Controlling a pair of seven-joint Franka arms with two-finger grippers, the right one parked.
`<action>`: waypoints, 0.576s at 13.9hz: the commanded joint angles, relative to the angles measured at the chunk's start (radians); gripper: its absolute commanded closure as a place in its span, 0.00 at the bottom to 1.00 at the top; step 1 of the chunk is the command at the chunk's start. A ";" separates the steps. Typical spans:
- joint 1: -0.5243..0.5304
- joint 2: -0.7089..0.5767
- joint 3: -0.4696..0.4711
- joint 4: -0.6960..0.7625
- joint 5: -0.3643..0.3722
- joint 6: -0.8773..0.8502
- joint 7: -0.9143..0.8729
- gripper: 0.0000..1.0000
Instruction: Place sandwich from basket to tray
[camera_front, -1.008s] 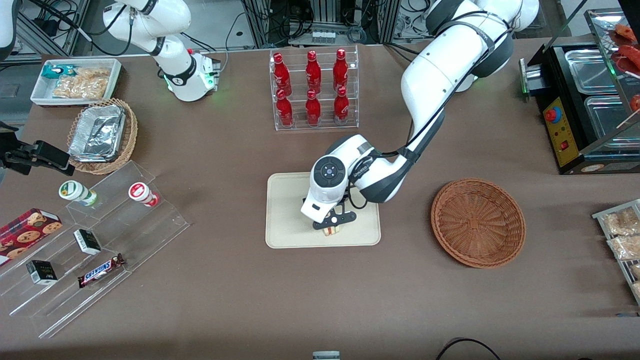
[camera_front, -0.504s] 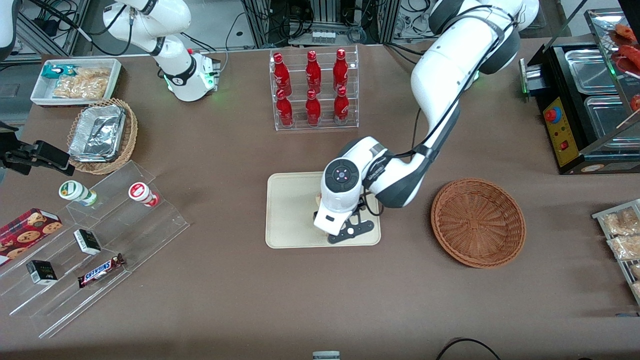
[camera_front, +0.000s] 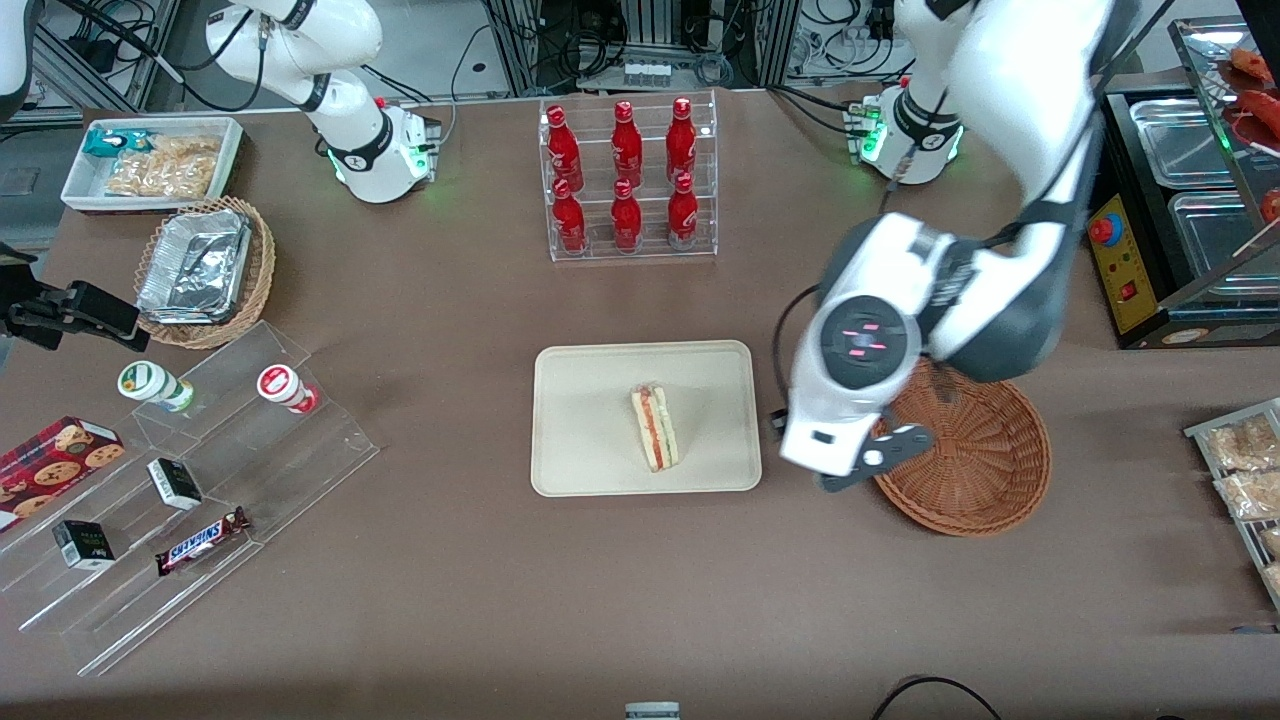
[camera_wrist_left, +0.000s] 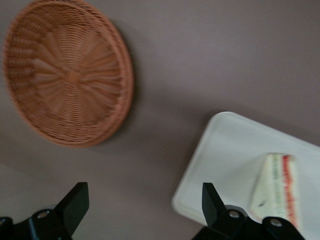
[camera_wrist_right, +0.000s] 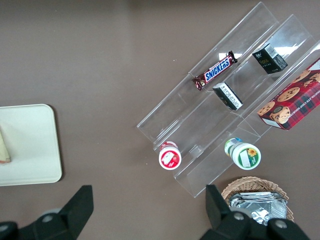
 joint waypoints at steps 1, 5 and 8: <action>0.169 -0.193 -0.007 -0.227 -0.081 -0.006 0.213 0.00; 0.343 -0.360 -0.006 -0.309 -0.095 -0.119 0.470 0.00; 0.379 -0.483 -0.003 -0.315 -0.092 -0.232 0.510 0.00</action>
